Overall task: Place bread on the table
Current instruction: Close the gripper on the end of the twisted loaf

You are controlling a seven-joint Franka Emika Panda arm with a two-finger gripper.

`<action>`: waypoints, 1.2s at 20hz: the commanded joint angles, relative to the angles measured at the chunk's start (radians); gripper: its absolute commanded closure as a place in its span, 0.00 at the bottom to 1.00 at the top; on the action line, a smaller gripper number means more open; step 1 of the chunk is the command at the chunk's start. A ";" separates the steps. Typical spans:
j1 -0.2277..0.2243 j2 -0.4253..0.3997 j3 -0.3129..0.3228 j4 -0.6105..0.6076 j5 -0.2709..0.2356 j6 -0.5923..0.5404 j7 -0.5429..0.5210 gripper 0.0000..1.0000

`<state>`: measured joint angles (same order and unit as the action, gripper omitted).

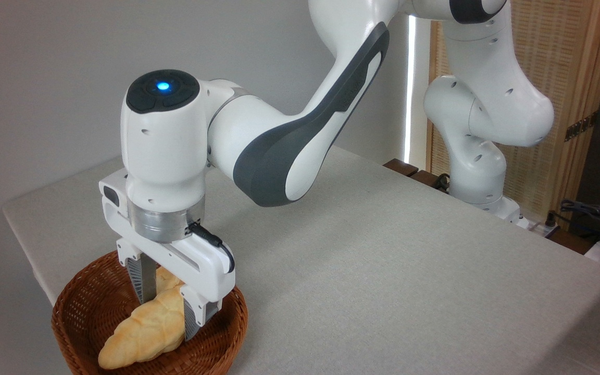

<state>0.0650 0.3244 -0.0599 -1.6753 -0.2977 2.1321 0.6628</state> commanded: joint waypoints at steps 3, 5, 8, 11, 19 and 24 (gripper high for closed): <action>-0.002 0.016 -0.004 0.005 -0.006 0.015 0.015 0.01; -0.002 0.015 -0.004 0.008 -0.006 0.015 0.015 0.28; -0.002 0.013 -0.003 0.008 -0.006 0.017 0.018 0.44; -0.002 0.012 0.000 0.008 -0.006 0.017 0.018 0.43; -0.002 0.007 0.003 0.008 -0.008 0.017 0.020 0.44; -0.004 -0.021 0.005 0.026 -0.008 0.009 0.020 0.44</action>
<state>0.0633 0.3335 -0.0603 -1.6648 -0.2977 2.1350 0.6631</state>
